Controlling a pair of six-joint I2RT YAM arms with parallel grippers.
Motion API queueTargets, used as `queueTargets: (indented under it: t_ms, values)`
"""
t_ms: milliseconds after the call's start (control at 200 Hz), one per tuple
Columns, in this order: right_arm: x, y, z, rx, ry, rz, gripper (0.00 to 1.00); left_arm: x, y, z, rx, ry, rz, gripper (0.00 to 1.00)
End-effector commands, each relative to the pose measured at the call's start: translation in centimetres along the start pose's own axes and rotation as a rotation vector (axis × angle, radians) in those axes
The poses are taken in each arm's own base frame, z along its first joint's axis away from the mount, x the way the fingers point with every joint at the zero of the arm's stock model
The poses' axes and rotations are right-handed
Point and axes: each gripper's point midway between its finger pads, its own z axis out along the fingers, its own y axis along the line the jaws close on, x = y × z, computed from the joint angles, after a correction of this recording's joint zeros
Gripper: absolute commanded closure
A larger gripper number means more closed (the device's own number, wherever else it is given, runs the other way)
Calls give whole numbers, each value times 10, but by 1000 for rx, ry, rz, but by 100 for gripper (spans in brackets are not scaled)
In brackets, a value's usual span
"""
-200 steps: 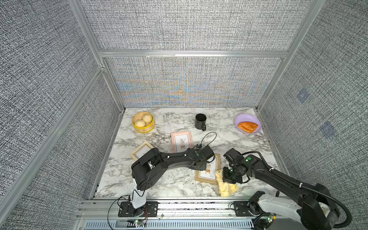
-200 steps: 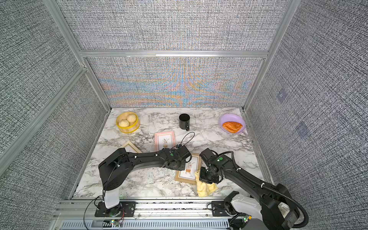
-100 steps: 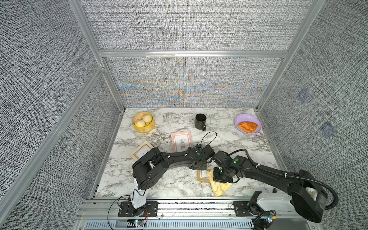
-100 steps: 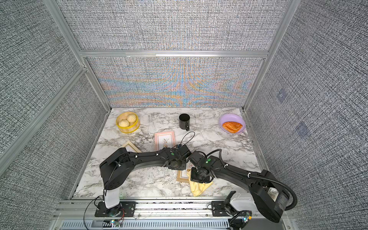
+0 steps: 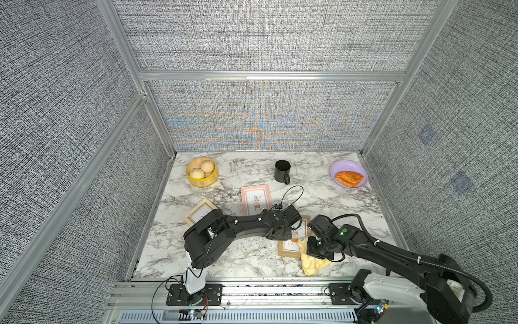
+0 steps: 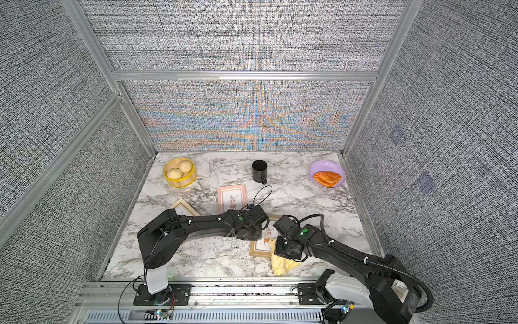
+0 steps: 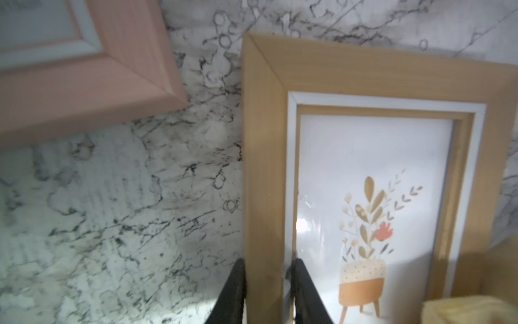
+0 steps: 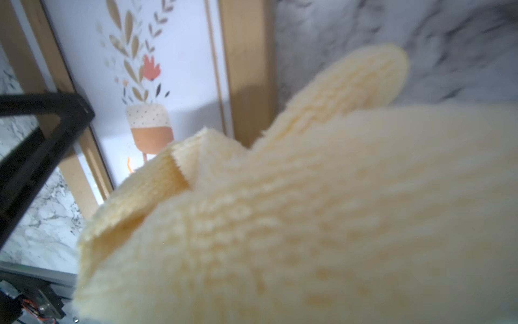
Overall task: Wipe the picture frame with a cloth
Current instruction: Wipe the dirt from the picture frame.
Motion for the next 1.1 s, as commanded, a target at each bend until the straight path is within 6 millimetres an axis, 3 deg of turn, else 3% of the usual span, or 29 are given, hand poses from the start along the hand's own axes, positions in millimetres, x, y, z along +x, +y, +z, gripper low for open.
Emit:
queueTargets:
  t_ms: [0, 135, 270, 410, 631, 721, 841, 996, 1096]
  values:
    - [-2, 29, 3, -67, -1, -50, 100, 9, -8, 3, 41, 47, -29, 100]
    - [2, 57, 5, -98, 15, -109, 100, 8, -10, 3, 47, 51, -29, 100]
    - [10, 71, 11, -122, 32, -106, 100, 8, -11, 3, 51, 49, -40, 100]
    - [11, 55, 8, -70, 47, -92, 100, 6, -14, 4, 58, 48, -51, 100]
    - [7, -7, -3, 6, 8, 26, 100, 3, -20, 9, 64, 44, -65, 100]
    - [3, -13, -4, -6, -12, 45, 100, 3, -20, 10, 61, 44, -69, 100]
    - [5, 6, 0, -62, 27, 18, 100, 3, -18, 11, 57, 44, -76, 100]
    - [7, 49, 3, -137, 42, -118, 100, 4, -19, 12, 57, 47, -77, 100]
    - [12, 67, 9, -167, 67, -147, 100, 4, -18, 13, 54, 48, -84, 100]
